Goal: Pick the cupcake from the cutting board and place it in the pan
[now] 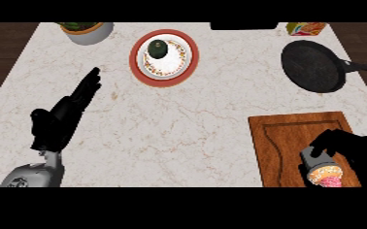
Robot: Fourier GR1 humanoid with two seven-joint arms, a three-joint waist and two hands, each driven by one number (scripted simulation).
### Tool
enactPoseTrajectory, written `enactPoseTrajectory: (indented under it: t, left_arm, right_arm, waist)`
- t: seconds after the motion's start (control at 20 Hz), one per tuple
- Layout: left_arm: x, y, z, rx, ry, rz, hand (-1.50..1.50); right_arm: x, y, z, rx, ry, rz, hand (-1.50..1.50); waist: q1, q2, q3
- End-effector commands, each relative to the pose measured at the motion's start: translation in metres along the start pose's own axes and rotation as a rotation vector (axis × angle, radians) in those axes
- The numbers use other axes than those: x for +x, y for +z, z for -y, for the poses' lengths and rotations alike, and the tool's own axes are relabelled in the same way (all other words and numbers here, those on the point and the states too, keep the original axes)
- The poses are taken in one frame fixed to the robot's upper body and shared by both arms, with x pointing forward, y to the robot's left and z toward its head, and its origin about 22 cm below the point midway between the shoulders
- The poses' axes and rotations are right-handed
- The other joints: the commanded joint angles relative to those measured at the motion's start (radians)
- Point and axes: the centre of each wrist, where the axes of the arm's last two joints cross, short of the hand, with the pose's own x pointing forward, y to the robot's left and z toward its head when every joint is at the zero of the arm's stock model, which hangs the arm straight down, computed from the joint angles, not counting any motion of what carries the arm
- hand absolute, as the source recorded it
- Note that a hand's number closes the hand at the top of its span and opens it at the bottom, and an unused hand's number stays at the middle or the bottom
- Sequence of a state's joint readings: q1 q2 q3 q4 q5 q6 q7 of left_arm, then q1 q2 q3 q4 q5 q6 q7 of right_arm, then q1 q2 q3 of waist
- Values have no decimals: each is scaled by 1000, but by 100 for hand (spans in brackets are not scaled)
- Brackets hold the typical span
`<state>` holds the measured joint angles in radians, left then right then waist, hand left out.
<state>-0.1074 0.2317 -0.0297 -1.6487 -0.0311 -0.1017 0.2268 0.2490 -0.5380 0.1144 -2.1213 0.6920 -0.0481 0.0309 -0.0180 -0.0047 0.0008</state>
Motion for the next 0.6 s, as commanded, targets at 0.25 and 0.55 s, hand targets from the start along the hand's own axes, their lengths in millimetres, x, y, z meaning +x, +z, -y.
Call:
enactPoseTrajectory:
  t: [0.25, 0.55]
  left_arm:
    - [-10, -9, 24, -20, 2, 4, 0]
    - [20, -26, 11, -18, -1, 1, 0]
  right_arm:
    - [-41, -35, -10, -155, -243, -108, 150]
    - [-89, -87, -28, -132, -160, -118, 150]
  waist:
    - [20, 6, 0]
    - [24, 7, 0]
